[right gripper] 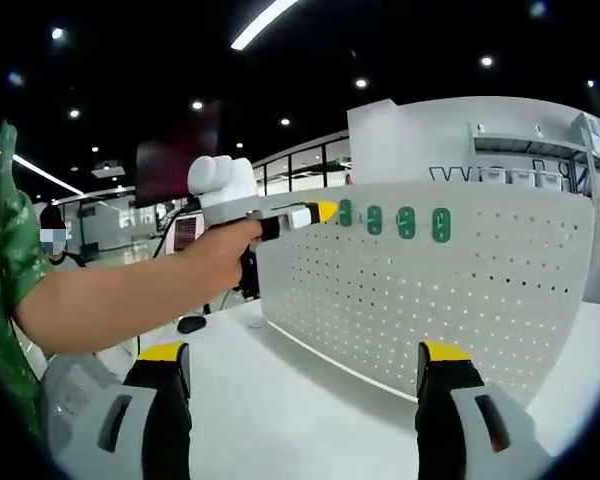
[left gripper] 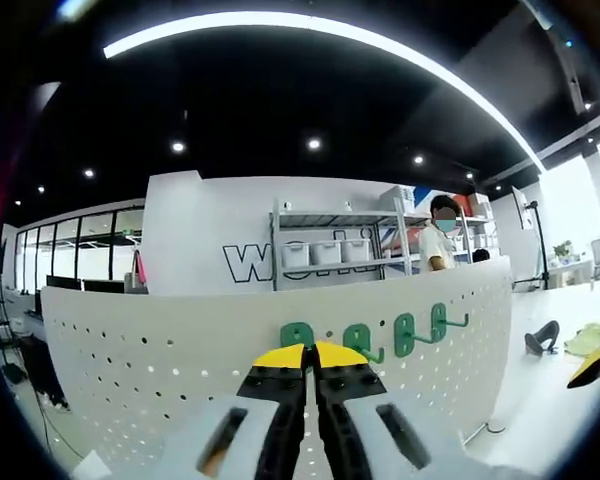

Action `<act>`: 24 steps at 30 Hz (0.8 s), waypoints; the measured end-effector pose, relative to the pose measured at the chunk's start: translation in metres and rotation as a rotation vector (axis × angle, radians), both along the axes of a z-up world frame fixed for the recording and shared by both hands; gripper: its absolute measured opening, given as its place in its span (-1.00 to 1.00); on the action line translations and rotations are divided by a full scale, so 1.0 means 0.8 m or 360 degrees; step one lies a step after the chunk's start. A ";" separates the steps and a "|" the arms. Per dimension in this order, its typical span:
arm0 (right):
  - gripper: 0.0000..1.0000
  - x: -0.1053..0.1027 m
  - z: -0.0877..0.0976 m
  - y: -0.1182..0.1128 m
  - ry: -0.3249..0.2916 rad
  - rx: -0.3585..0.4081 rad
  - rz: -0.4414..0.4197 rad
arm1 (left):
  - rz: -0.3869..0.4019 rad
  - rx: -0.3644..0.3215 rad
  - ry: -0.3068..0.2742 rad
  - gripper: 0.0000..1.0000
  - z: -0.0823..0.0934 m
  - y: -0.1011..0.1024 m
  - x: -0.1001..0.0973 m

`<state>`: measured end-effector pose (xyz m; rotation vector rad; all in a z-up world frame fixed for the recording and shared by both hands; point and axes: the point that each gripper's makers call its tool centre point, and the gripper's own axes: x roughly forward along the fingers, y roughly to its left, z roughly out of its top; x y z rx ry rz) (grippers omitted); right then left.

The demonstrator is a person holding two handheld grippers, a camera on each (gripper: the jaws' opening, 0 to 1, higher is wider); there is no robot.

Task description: Insert the hook assembly into the mounting plate slot until the hook locks in place.

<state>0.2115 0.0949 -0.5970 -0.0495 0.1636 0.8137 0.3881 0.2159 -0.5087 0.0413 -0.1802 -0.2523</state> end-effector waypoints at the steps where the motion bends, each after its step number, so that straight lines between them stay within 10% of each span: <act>1: 0.92 0.000 0.000 0.000 0.0000 0.0002 0.0000 | -0.0005 -0.0003 -0.0001 -0.97 0.000 0.000 0.000; 24: 0.92 0.000 0.001 0.000 -0.0004 -0.0004 -0.0004 | -0.0014 0.0005 0.0022 -0.97 -0.005 -0.003 0.002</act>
